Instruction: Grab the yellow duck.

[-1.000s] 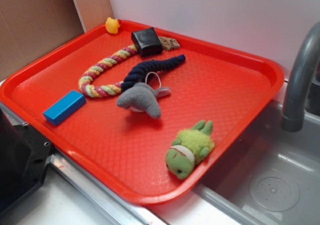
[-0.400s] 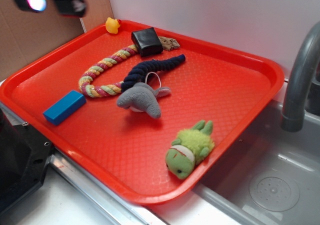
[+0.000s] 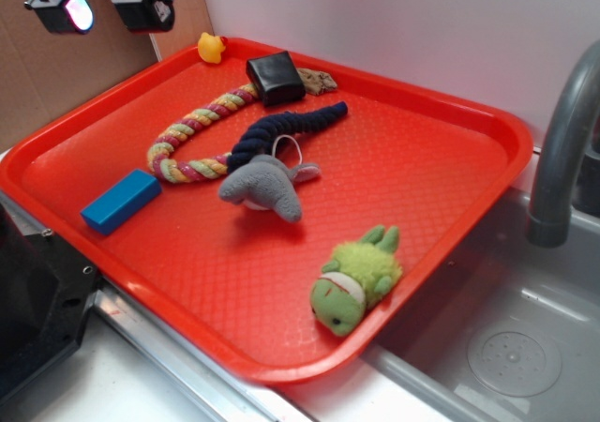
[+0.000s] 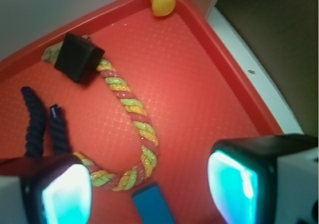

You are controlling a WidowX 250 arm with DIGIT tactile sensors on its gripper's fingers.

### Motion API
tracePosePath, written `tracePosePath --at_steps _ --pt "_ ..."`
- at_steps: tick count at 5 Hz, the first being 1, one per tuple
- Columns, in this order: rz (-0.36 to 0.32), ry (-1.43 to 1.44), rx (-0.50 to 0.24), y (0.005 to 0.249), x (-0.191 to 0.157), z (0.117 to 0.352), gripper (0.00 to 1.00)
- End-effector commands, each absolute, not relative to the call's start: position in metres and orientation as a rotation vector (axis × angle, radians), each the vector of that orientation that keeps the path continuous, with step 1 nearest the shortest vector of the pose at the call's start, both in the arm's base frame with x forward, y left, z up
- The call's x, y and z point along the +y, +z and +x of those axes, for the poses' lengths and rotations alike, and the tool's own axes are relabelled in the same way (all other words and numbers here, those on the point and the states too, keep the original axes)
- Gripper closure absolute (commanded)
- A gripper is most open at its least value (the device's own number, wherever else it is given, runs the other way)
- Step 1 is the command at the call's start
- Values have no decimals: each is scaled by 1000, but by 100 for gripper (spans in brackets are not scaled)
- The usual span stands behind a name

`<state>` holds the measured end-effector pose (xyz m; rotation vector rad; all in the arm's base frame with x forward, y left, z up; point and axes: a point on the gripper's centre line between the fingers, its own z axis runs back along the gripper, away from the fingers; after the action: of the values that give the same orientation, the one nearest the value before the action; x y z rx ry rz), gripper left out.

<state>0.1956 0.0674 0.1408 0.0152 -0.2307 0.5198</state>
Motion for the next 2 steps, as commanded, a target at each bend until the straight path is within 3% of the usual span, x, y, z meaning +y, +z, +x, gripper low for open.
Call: tracePosePath --at_steps 1,2 --pt "39 663 -339 111 111 245 0" --pt "80 597 -399 92 124 281 0"
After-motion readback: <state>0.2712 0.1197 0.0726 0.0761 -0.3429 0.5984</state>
